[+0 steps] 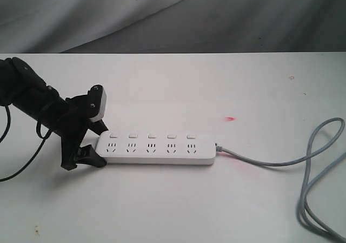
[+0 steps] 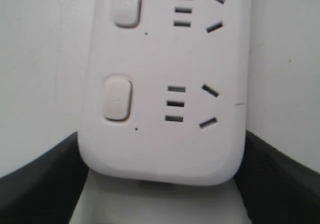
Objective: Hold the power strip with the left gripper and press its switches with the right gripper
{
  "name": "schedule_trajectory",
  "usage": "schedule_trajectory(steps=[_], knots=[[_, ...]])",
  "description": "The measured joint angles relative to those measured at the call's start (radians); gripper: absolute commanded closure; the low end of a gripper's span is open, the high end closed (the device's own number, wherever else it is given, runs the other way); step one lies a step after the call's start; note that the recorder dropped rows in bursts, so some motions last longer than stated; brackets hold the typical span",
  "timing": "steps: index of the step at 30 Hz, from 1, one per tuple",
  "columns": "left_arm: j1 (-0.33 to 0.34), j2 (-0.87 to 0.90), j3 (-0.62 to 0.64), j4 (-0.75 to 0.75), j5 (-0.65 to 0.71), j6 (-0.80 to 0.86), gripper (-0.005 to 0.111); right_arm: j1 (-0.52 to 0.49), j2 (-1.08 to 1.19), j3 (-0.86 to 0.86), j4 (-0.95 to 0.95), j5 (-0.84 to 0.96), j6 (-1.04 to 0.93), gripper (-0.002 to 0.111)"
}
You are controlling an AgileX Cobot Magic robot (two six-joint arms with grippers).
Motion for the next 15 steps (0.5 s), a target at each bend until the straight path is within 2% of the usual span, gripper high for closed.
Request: schedule_trajectory(steps=[15], knots=[[0.000,0.000,0.000,-0.006,-0.016,0.000,0.044,0.000,0.000,0.000,0.000,0.000,0.000,0.108]])
